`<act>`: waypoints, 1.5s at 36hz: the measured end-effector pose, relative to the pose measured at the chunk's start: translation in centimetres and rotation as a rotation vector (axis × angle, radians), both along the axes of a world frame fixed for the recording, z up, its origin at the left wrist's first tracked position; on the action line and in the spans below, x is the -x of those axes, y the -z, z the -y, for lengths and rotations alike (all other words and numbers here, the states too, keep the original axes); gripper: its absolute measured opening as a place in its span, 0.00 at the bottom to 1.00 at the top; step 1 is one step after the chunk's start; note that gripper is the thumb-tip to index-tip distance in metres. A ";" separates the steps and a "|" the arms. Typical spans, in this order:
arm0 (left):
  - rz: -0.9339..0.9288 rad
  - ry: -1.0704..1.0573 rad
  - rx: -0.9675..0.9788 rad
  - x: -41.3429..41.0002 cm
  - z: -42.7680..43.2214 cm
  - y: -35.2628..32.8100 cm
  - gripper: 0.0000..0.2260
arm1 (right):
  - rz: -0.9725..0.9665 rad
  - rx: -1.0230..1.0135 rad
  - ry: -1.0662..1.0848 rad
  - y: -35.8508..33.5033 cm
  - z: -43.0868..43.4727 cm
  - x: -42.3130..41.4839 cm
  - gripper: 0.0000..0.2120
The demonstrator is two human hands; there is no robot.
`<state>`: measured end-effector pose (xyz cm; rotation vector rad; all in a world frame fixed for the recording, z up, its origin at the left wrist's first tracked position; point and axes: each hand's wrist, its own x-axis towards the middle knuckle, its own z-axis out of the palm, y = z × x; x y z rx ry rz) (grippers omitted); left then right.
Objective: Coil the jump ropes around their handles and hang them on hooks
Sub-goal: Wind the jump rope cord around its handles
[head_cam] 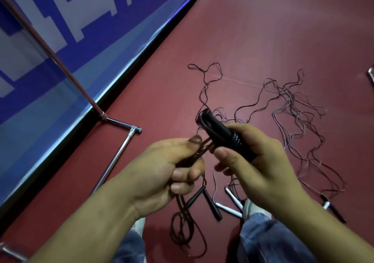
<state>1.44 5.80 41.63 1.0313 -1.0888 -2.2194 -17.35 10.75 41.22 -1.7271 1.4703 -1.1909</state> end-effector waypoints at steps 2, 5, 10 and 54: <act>0.049 -0.005 0.057 0.4 -0.2 -0.2 0.07 | 0.049 -0.046 0.070 0.4 0.2 0.3 0.09; 0.183 0.005 0.148 0.8 -0.7 0.1 0.10 | -0.051 -0.053 0.122 0.9 1.1 1.0 0.12; 0.332 0.062 0.241 0.8 -0.5 0.0 0.15 | -0.326 -0.063 0.116 1.8 1.5 1.7 0.15; 0.713 0.234 0.528 -1.6 2.7 -0.4 0.16 | -0.847 -0.255 -0.094 2.2 -0.4 -3.1 0.23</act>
